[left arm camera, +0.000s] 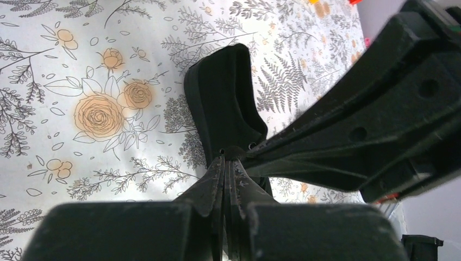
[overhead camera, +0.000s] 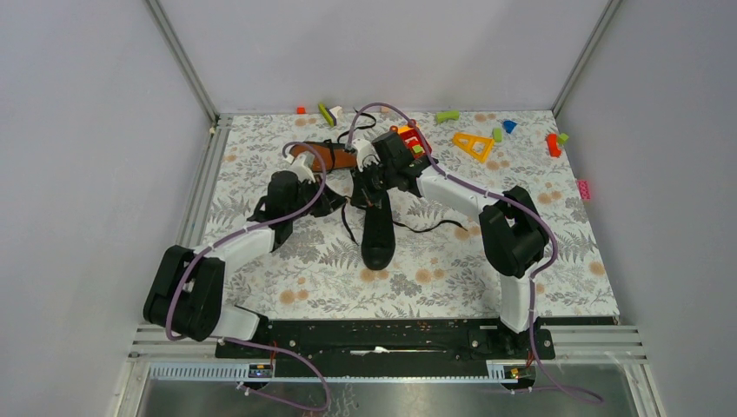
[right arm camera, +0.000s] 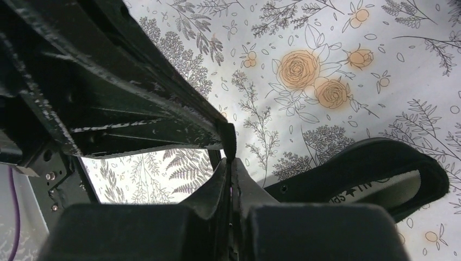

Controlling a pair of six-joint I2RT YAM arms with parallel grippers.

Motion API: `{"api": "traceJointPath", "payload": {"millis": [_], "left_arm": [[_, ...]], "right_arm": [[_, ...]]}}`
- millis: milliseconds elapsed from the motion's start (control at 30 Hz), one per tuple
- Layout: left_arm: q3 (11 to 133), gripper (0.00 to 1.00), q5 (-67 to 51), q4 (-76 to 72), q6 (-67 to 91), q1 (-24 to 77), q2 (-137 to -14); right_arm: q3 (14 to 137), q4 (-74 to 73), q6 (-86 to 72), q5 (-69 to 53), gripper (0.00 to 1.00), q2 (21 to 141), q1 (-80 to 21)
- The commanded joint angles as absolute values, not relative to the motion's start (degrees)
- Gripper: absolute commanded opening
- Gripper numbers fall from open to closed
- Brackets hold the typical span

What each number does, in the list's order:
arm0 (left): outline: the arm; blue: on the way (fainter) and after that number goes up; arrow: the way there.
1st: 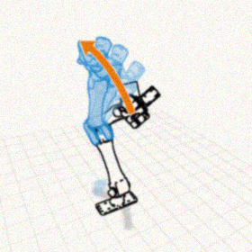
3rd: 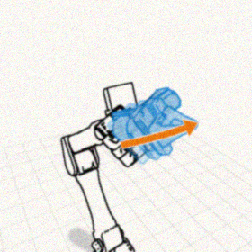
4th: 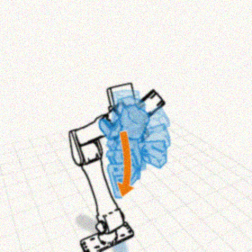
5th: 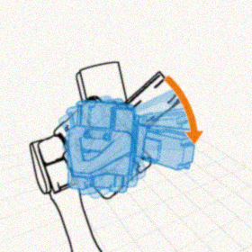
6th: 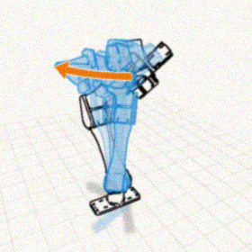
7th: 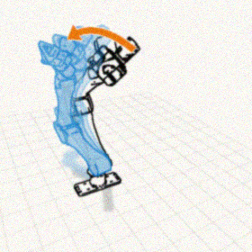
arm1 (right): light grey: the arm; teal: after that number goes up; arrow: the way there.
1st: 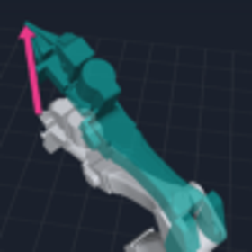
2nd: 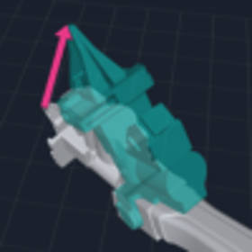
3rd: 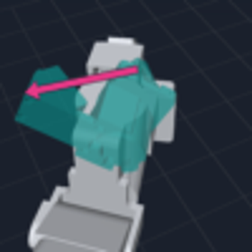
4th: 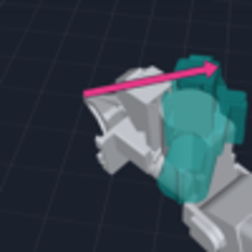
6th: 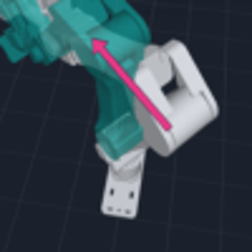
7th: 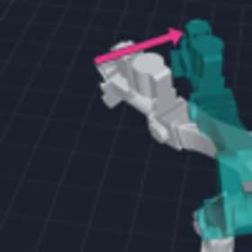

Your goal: Tie the shoes

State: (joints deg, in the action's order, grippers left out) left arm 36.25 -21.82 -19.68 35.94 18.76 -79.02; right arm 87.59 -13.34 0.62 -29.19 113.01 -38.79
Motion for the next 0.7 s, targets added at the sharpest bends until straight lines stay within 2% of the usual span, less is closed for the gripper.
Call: {"api": "traceJointPath", "payload": {"millis": [0,333,467,533,633,667], "left_arm": [[42.31,0.00,-19.72,-12.42,35.16,18.81,-82.76],[45.31,0.00,-22.30,-15.48,37.44,21.83,-91.78],[46.22,0.01,-20.70,-17.34,37.08,24.13,-93.21],[45.24,0.11,-18.08,-18.14,36.96,24.65,-92.05],[41.11,0.35,-14.10,-21.07,36.41,24.70,-88.67],[39.98,0.41,-13.10,-21.64,35.94,24.70,-87.35]], "right_arm": [[88.02,-11.69,0.36,-27.16,0.00,110.77,-39.23],[89.55,-20.49,-3.60,-14.53,0.00,108.47,-38.54],[89.68,-21.84,-5.82,-13.43,0.00,108.01,-37.35],[90.38,-23.28,-6.50,-13.69,0.00,108.08,-37.08],[92.30,-26.20,-8.06,-14.65,0.00,108.43,-36.63],[93.08,-27.24,-8.70,-15.00,0.00,108.79,-36.53]]}}
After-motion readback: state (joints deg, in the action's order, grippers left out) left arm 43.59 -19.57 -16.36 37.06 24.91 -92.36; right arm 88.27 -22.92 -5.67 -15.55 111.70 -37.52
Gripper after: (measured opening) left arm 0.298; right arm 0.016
